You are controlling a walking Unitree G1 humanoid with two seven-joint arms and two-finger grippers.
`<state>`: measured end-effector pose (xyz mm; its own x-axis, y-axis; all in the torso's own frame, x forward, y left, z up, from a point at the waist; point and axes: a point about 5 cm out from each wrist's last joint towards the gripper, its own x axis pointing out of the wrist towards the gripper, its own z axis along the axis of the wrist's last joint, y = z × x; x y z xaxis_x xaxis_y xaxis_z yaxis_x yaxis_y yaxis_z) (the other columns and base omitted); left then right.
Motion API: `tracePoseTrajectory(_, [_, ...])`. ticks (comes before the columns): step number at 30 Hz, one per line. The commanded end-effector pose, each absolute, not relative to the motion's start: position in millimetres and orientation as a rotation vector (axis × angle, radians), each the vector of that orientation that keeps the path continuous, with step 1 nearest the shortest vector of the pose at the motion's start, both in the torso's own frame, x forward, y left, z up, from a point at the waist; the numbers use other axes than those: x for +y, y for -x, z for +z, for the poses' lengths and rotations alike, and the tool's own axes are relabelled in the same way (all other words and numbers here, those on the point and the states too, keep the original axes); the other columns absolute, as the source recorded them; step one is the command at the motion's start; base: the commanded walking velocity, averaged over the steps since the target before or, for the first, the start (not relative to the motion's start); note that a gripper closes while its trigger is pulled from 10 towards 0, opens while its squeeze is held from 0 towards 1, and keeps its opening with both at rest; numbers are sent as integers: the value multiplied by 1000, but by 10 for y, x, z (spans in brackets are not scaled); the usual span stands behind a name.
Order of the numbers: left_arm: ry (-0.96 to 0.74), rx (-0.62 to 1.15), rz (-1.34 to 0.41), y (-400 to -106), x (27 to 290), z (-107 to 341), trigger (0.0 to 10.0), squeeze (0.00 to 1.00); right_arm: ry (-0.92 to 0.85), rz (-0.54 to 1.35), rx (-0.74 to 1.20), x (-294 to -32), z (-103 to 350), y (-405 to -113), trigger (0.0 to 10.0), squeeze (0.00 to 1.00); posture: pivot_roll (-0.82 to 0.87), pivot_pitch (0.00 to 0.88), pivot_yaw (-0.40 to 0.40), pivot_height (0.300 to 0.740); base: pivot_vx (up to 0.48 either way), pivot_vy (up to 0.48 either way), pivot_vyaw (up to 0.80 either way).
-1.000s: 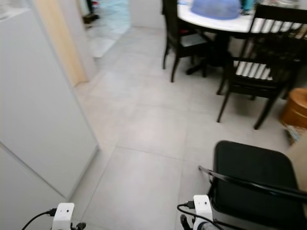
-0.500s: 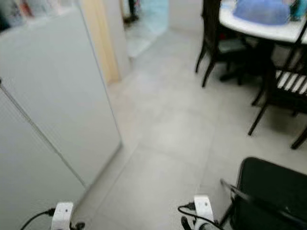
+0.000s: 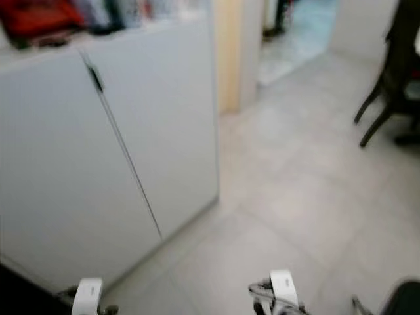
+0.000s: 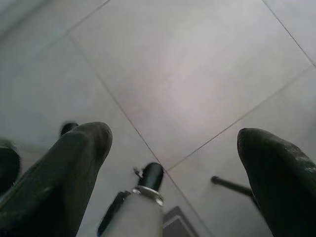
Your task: Restocking fridge
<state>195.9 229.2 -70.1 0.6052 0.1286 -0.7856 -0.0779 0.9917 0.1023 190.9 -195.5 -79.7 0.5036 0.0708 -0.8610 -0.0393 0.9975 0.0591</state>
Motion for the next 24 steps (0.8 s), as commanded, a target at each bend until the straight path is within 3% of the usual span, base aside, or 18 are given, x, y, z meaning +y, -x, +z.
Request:
tracePoseTrajectory(1, [-29,943,149,-1868,2342,-738,10000,0,-41,92,1031,-1868,-782,-1961,10000,0,30,0,-9,740,0,0,800])
tracePoseTrajectory(24, [59,933,225,-1845,2366,-744,10000,0,-13,88,1014,-1885,-770,-1981,10000,0,57,0,-18,740,0,0,800])
